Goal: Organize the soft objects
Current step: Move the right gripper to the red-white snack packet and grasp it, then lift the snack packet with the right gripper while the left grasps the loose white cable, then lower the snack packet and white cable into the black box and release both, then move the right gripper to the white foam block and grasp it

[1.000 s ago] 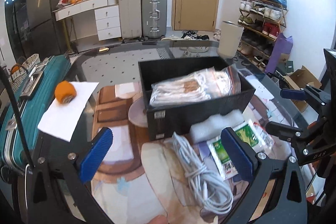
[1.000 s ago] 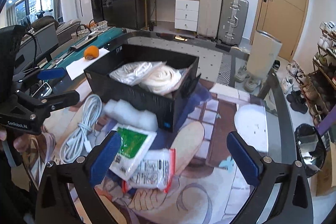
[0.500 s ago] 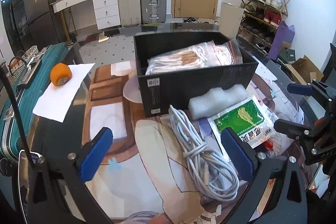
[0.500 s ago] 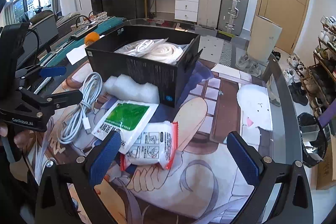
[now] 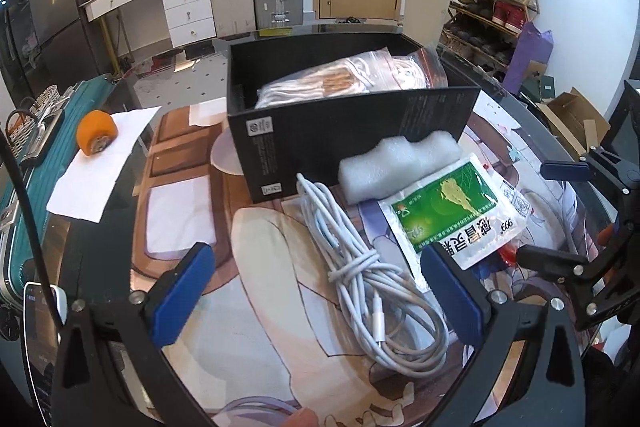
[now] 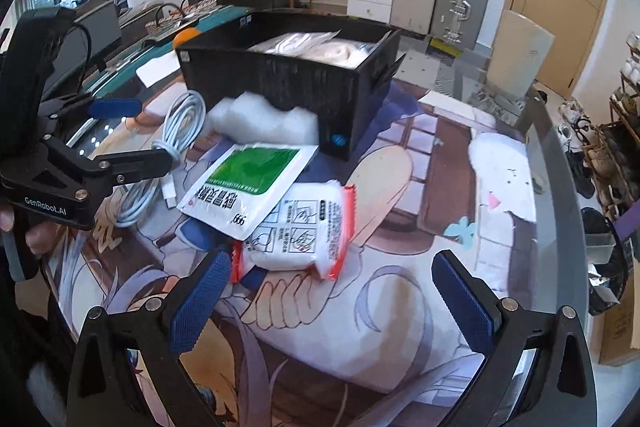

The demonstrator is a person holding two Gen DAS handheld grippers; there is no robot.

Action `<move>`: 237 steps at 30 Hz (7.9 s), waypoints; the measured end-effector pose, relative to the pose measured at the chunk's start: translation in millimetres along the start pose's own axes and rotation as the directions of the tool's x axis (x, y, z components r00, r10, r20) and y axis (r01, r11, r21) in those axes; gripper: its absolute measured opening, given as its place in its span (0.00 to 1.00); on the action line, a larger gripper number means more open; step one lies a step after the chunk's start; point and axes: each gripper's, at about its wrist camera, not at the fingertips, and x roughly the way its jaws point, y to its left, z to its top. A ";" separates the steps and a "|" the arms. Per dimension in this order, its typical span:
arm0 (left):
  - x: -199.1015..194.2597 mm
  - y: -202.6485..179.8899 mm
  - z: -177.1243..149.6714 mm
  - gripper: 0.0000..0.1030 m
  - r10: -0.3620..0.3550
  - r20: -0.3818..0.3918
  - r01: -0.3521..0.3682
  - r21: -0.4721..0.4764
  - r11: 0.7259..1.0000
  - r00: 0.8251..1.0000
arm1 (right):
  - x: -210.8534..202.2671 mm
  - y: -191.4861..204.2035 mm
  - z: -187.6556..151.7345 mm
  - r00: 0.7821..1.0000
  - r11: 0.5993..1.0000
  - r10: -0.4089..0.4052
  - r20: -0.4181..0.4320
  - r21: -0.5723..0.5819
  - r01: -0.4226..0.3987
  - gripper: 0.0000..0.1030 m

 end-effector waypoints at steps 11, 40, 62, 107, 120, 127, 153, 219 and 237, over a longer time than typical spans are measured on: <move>16.3 -1.9 -1.0 1.00 -0.023 -0.076 0.025 0.028 0.999 0.997 | 21.9 5.5 9.0 1.000 1.000 0.010 -0.029 -0.002 -0.010 0.99; 19.6 11.4 -6.0 1.00 -0.014 -0.114 0.018 0.037 0.999 0.993 | 23.3 0.9 11.6 0.999 0.999 0.048 -0.005 0.002 -0.048 0.67; 5.5 7.8 -6.8 0.35 -0.038 -0.069 0.040 0.027 0.999 0.997 | -12.5 -10.4 -7.5 0.998 0.999 0.021 0.064 0.048 -0.024 0.55; -28.2 19.4 78.2 0.34 -0.095 0.152 0.095 0.005 0.995 0.984 | -47.3 -1.0 87.8 0.963 1.000 0.011 0.271 0.022 -0.017 0.50; -2.9 14.9 104.3 0.34 -0.098 0.133 0.093 0.049 0.995 0.986 | -28.9 -10.1 107.8 0.965 1.000 0.024 0.263 0.000 -0.025 0.50; 8.2 11.4 115.1 0.34 -0.101 0.137 0.093 0.066 0.993 0.985 | -16.0 -14.2 114.4 0.969 0.999 0.034 0.244 -0.018 -0.031 0.50; 23.8 12.1 110.1 1.00 -0.074 0.097 0.065 0.093 0.994 0.993 | 0.4 -28.6 119.9 0.973 1.000 -0.006 0.230 -0.023 0.012 0.78; -17.1 63.5 0.6 1.00 0.104 0.091 -0.092 -0.129 0.987 0.990 | 56.2 66.4 51.0 0.996 0.993 -0.024 -0.090 0.116 0.035 0.99; -9.1 51.6 1.7 1.00 0.088 0.077 -0.079 -0.109 0.991 0.993 | 34.7 49.4 34.5 0.999 0.995 -0.018 -0.043 0.093 0.022 0.62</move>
